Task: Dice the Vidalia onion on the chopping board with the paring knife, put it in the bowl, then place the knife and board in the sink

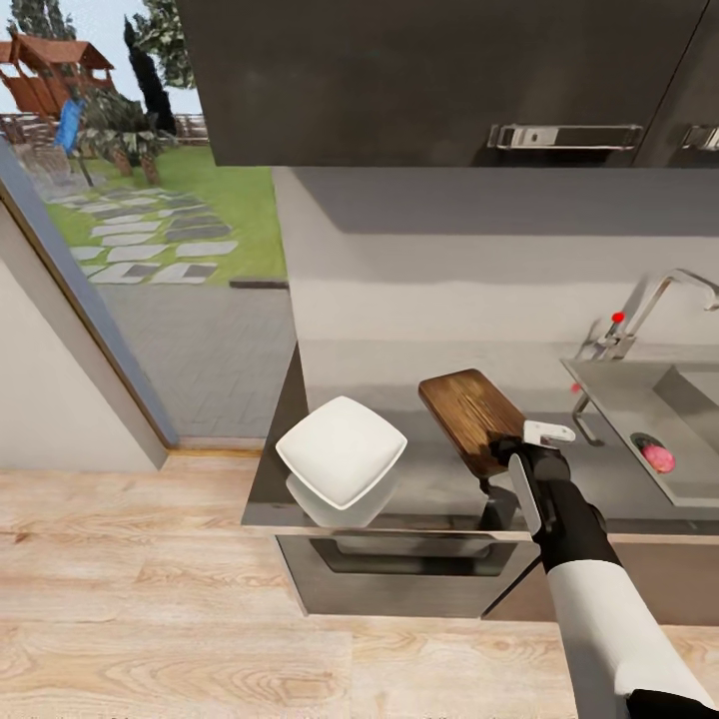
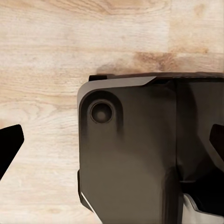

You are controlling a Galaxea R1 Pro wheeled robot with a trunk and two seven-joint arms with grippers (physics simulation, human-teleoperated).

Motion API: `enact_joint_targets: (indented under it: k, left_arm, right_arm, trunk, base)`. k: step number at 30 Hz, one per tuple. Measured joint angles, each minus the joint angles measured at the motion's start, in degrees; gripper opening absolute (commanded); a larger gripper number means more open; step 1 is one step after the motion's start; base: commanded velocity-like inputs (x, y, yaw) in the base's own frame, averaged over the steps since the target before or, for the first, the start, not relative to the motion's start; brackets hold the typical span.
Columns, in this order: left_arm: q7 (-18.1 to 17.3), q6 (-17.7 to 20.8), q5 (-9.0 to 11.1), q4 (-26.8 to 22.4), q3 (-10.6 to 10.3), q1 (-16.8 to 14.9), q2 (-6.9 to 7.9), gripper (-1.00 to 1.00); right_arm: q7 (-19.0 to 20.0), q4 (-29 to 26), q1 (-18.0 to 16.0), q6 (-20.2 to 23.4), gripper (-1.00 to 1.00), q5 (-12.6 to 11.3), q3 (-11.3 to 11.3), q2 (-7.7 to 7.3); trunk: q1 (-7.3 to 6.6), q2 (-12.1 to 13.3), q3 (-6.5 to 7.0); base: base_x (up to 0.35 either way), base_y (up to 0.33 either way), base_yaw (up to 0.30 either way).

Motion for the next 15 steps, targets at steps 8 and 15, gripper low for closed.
enact_joint_targets:
  k: [8,15]
  left_arm:
    - [0.00,0.00,0.03,0.06,-0.02,0.00,0.00,1.00]
    - [0.00,-0.01,0.00,0.36,0.00,0.02,0.00,1.00]
  right_arm:
    - [0.08,-0.52,0.00,-0.05,1.00,-0.36,-0.01,-0.25]
    - [0.08,-1.07,0.00,0.03,1.00,-0.29,-0.02,-0.25]
  trunk:
    - [0.00,0.00,-0.48]
    - [0.00,0.00,-0.86]
  base:
    - [0.000,0.000,0.000]
    - [0.000,0.000,0.000]
